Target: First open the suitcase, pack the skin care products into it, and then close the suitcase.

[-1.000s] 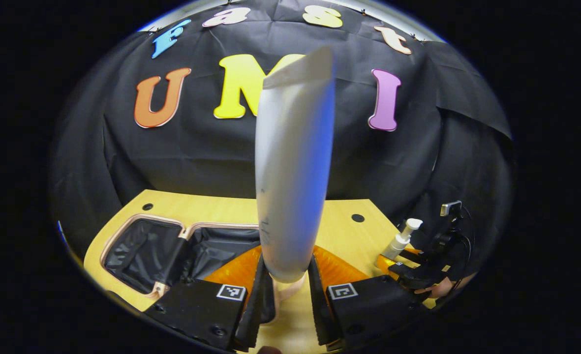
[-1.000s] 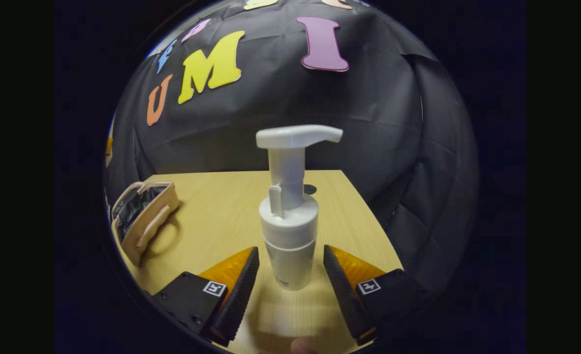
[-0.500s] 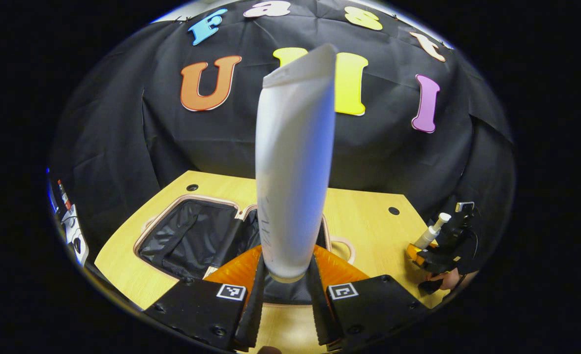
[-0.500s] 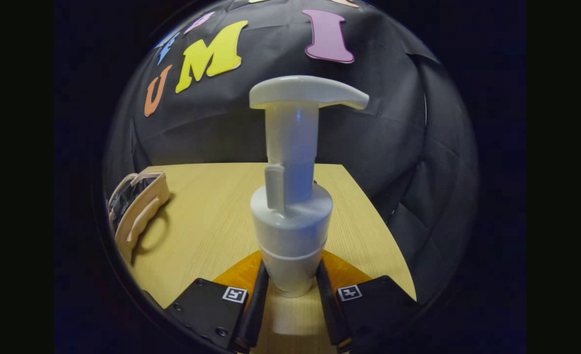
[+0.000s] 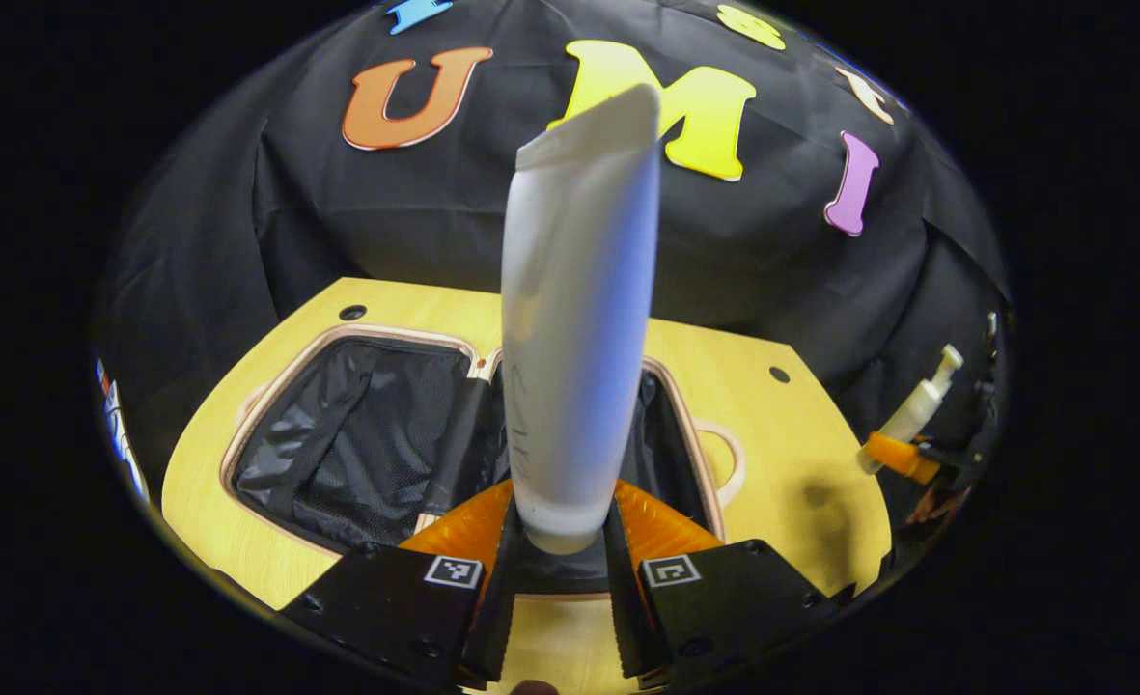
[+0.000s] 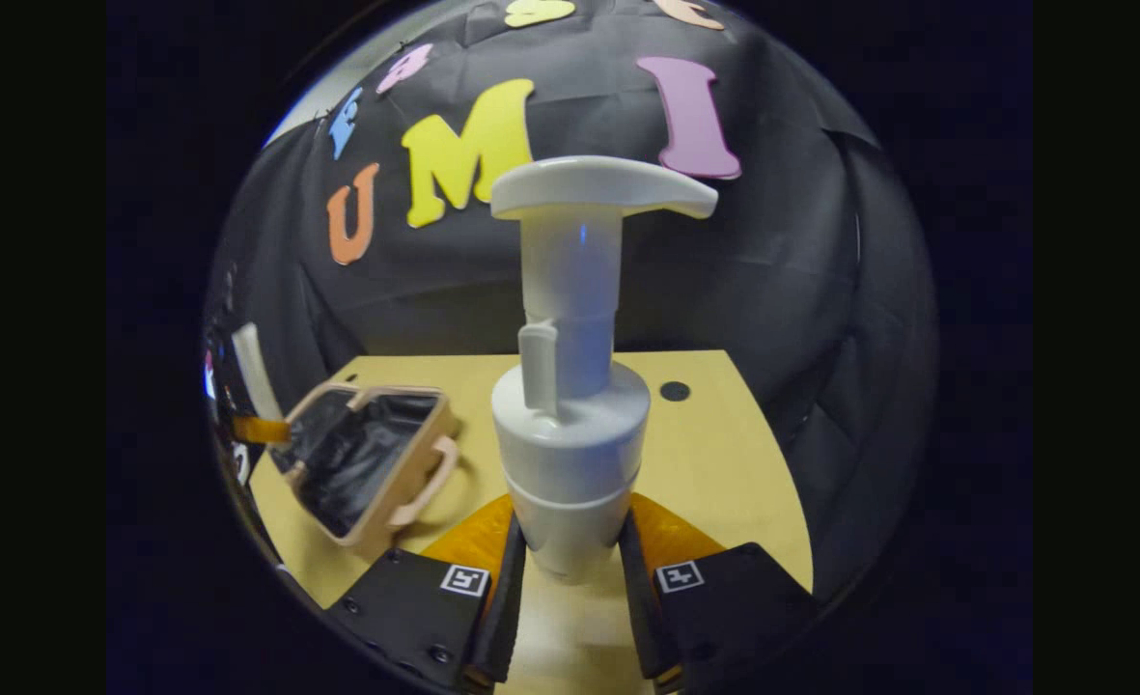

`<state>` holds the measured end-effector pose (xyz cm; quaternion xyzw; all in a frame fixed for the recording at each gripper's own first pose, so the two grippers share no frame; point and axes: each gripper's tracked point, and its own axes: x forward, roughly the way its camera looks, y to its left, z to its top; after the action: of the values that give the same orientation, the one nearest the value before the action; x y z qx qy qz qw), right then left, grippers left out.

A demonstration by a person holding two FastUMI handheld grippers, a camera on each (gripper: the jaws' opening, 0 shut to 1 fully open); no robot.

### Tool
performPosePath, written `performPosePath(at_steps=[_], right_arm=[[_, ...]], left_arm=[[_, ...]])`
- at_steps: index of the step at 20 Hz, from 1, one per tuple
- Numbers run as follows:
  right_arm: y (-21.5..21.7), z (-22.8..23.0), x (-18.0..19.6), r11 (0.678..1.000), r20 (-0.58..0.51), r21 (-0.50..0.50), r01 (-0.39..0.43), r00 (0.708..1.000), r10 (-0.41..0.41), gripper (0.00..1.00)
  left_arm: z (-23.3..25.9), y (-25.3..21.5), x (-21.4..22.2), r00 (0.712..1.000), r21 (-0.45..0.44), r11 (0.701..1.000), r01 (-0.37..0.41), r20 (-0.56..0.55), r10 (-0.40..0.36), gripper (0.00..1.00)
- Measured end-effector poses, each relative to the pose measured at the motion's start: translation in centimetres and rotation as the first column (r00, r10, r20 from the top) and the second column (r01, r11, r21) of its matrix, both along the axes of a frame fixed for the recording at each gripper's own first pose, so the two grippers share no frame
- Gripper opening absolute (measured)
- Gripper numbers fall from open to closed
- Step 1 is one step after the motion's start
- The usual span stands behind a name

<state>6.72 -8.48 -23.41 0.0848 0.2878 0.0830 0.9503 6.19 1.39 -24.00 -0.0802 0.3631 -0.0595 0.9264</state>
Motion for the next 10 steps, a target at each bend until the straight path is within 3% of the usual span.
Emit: performPosePath(at_steps=[5, 10], right_arm=[[4.9, 6.3, -3.8, 0.999, 0.006, 0.015, -0.052, 0.999, 0.052, 0.45], [6.7, 7.5, -7.2, 0.999, -0.02, -0.007, -0.046, 0.999, 0.046, 0.46]], left_arm=[[-5.9, 0.4, 1.3, 0.99, -0.055, 0.996, 0.076, -0.118, -0.082, 0.46], [-9.7, 0.1, 2.0, 0.963, -0.069, 0.992, 0.107, -0.241, -0.121, 0.45]])
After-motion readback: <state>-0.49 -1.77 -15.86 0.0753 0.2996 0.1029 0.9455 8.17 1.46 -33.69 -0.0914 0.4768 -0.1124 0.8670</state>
